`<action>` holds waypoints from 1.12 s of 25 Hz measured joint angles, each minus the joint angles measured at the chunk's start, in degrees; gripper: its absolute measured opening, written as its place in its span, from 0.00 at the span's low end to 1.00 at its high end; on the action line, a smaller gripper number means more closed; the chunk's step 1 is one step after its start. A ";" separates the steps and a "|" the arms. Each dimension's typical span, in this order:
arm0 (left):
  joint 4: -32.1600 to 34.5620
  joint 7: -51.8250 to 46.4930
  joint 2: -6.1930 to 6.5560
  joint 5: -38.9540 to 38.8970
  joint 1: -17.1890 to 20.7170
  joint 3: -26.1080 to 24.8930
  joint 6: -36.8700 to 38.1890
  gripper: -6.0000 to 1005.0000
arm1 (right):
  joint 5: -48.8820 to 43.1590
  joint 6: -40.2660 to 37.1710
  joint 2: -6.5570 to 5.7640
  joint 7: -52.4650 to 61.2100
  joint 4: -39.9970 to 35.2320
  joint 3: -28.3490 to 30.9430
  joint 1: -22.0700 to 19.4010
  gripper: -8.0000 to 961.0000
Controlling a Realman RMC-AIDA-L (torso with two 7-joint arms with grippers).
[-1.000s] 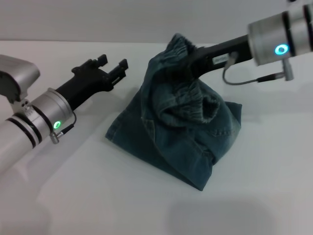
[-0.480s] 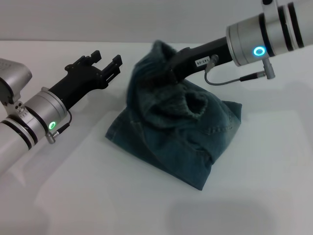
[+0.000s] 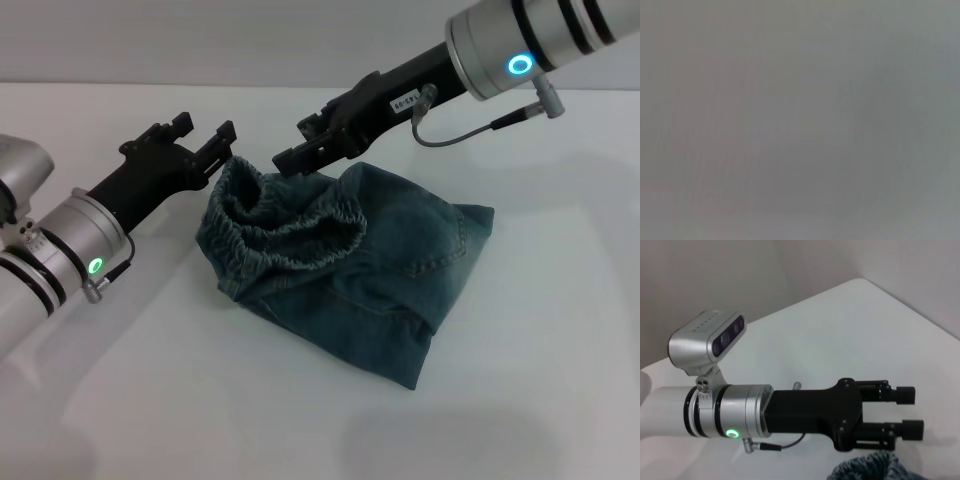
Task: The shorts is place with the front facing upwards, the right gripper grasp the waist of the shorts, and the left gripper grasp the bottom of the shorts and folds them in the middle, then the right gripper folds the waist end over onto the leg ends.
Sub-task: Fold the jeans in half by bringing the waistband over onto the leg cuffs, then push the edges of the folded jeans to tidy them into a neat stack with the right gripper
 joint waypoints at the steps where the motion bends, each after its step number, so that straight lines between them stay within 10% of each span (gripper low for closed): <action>1: 0.14 0.01 0.04 -0.02 0.14 -0.12 0.63 0.65 | 0.29 -0.37 0.20 0.17 -1.85 0.09 -1.15 0.67; 18: -4.70 -4.47 -0.04 5.74 0.62 4.24 14.68 0.65 | 33.79 12.16 0.51 -20.57 -5.33 7.61 -29.85 0.68; 28: -3.23 -12.81 0.32 17.28 0.87 5.23 20.02 0.65 | 36.18 12.94 -0.50 -27.77 1.98 16.71 -34.86 0.68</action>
